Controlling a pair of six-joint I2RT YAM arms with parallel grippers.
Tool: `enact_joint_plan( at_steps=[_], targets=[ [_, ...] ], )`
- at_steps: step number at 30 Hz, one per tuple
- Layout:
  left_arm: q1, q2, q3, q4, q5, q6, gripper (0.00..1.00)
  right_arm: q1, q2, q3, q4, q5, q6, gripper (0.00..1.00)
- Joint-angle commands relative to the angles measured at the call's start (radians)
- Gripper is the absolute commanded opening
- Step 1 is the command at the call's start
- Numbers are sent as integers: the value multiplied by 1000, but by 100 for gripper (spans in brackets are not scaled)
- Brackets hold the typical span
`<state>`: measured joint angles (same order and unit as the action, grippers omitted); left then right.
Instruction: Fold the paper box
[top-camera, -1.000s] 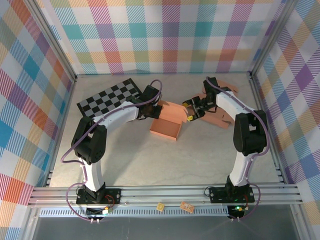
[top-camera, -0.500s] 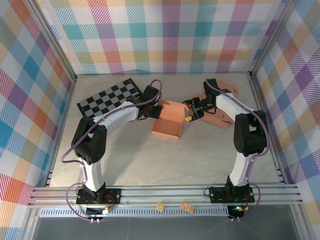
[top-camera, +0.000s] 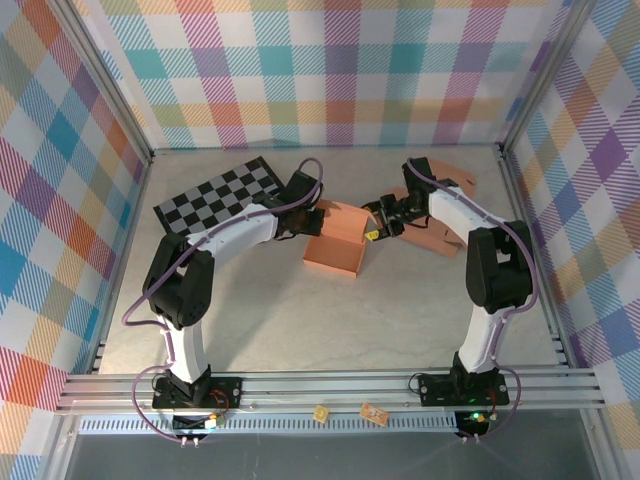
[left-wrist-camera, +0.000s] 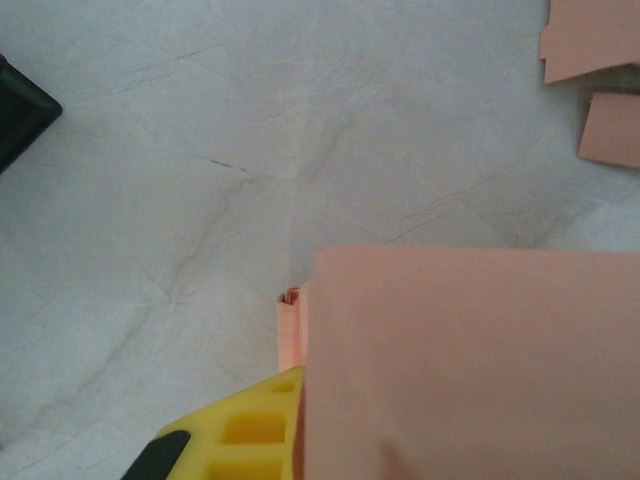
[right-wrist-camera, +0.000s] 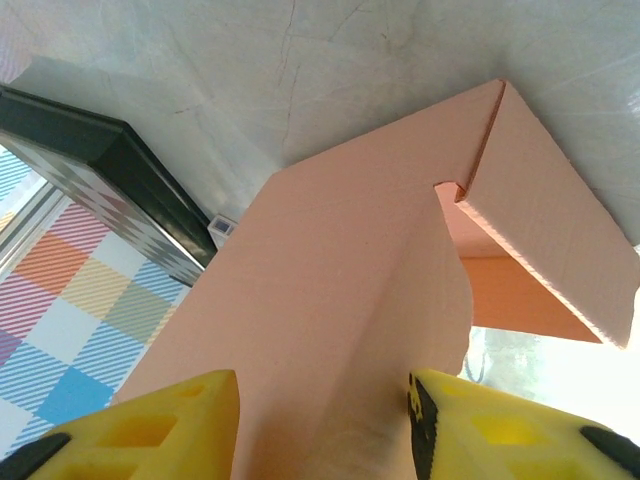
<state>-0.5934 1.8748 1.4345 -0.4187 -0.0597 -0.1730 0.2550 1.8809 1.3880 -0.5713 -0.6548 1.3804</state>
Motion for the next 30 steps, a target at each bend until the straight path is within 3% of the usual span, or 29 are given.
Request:
enact_joint_plan(
  at_steps=[1,7,14,30],
  targets=[
    [-16,-32,-33,60,60,-60,12,17,-17,-1,-2,9,-15,46],
    [-16,-71,-84,115,105,-135,22,29,-27,-10,-21,55,-72,45],
    [-16,-105,-146,132,152,-192,26,51,-54,-16,-45,139,-163,41],
    [-16,-165,-315,242,217,-256,27,123,-149,-127,15,313,-300,37]
  ],
)
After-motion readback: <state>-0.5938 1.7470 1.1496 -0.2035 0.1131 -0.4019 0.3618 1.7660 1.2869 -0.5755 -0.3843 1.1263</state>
